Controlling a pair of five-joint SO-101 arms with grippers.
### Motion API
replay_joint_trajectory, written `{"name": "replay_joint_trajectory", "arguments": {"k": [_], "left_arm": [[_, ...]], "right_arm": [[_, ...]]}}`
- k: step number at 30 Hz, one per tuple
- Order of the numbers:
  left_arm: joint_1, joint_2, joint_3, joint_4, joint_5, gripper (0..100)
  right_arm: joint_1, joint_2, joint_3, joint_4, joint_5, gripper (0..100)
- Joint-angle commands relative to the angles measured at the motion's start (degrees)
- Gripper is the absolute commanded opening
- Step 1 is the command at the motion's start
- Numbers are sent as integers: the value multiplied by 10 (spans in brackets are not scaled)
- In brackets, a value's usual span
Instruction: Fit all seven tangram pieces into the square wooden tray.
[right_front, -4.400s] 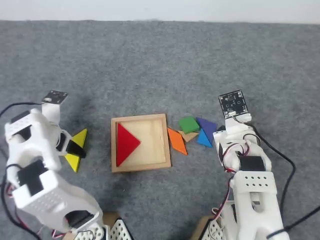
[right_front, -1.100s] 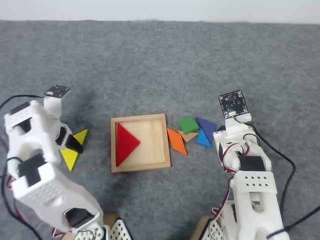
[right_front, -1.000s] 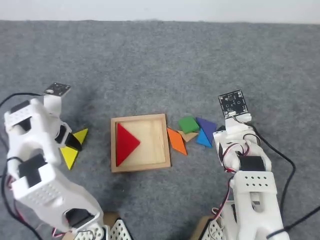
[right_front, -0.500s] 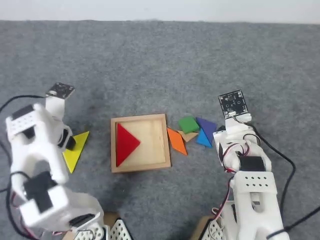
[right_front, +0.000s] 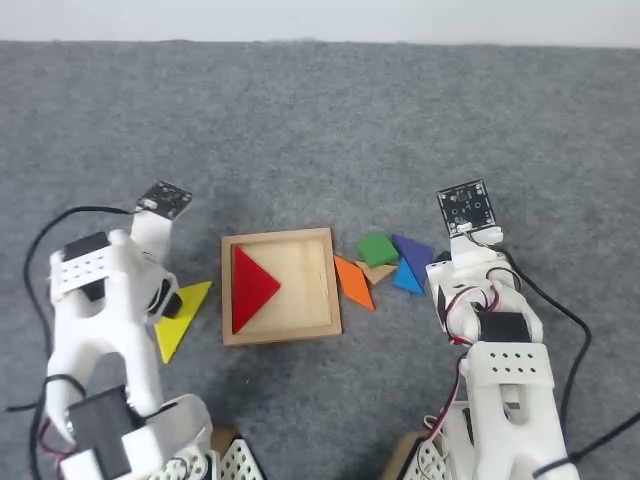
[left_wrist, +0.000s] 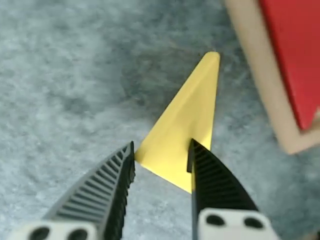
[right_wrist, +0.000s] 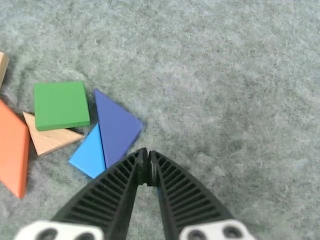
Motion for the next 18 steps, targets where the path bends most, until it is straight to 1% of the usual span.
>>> {"name": "replay_joint_trajectory", "arguments": {"k": [1, 6, 8, 10, 18], "left_arm": [[24, -12, -17, 49, -2, 152], [51, -12, -15, 70, -2, 151], [52, -12, -15, 70, 11, 145], [53, -12, -18, 70, 25, 127], [85, -7, 1, 70, 25, 122]], "right_arm": [[7, -4, -28, -7, 7, 9], [8, -6, -28, -7, 7, 9], [8, -18, -25, -6, 7, 9], [8, -37, -18, -5, 7, 9], [8, -139, 34, -5, 7, 9]]}}
